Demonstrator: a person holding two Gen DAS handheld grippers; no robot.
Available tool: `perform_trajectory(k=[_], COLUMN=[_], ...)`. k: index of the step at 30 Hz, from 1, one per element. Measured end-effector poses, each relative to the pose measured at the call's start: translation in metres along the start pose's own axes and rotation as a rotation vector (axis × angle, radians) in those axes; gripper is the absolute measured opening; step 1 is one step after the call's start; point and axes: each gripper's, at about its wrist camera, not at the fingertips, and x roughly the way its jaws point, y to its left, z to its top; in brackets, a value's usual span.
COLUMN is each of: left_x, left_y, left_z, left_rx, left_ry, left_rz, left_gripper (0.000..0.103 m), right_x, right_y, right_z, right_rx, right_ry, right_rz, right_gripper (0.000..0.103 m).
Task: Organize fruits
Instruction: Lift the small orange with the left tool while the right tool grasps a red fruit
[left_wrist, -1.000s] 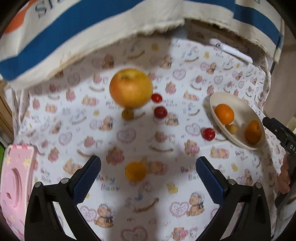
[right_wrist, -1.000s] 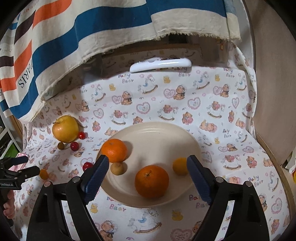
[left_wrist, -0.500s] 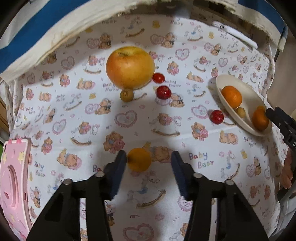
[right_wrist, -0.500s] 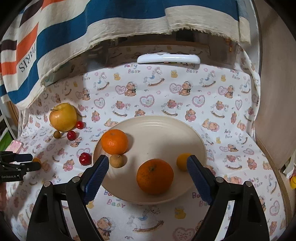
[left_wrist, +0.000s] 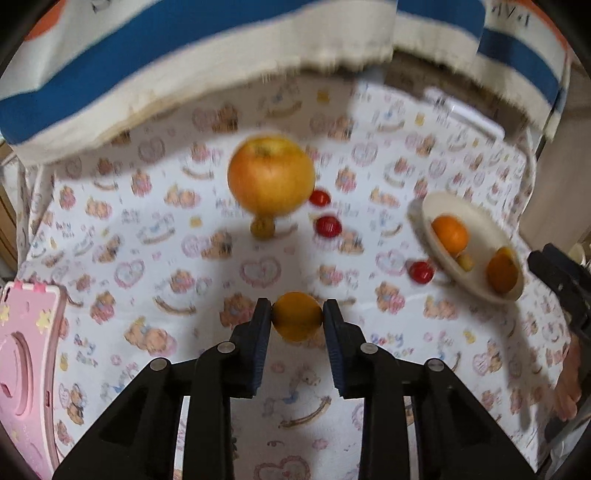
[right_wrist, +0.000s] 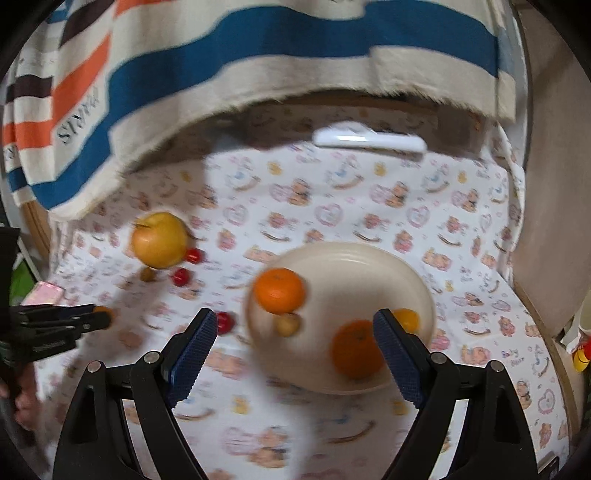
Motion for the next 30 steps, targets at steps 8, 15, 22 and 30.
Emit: perform_trajectory(k=[8, 15, 22, 30], left_x=[-0.031, -0.033, -0.021, -0.016], left_y=[0.011, 0.022, 0.027, 0.032], left_z=[0.007, 0.008, 0.008, 0.009], left_rx=[-0.028, -0.049, -0.066, -0.1], left_ry=[-0.219, -0.292, -0.247, -0.217], left_rz=[0.029, 0.063, 0.049, 0.027], left_gripper=[0.028, 0.028, 0.028, 0.028], right_x=[-0.011, 0.013, 0.056, 0.092], right_y=[0.049, 0.065, 0.075, 0.084], right_z=[0.011, 0.019, 0.019, 0.013], right_rx=[-0.047, -0.028, -0.067, -0.127], right_ry=[-0.046, 0.019, 0.168, 0.272], right_rz=[0.057, 0.044, -0.033, -0.046], right_gripper=[0.087, 0.087, 0.087, 0.05])
